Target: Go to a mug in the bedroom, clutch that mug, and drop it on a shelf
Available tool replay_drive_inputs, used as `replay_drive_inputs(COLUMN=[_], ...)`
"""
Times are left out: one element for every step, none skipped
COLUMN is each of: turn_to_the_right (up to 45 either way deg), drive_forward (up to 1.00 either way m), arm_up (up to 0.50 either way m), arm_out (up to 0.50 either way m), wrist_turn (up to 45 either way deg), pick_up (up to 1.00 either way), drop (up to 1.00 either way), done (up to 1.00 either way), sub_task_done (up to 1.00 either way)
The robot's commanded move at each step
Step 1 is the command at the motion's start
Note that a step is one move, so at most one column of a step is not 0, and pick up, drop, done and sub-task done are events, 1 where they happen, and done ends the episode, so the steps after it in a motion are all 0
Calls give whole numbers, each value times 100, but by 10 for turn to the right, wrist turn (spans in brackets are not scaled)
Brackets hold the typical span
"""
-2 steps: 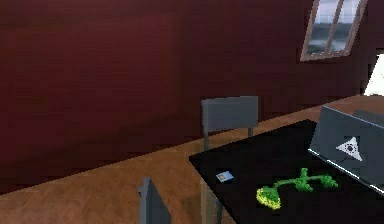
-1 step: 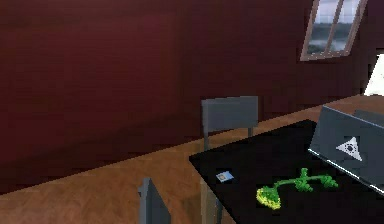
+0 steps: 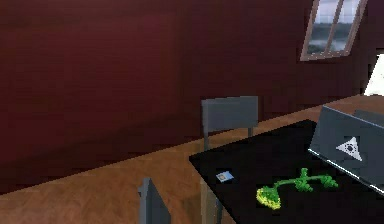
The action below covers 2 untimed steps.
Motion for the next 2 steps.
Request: replay_drive_inputs(turn_to_the_right=[0,0], drive_forward=[0,0], arm_up=[0,10], arm_out=[0,0], wrist_turn=[0,0], pick_up=[100,0], drop=[0,0], done=[0,0], sub_task_done=[0,0])
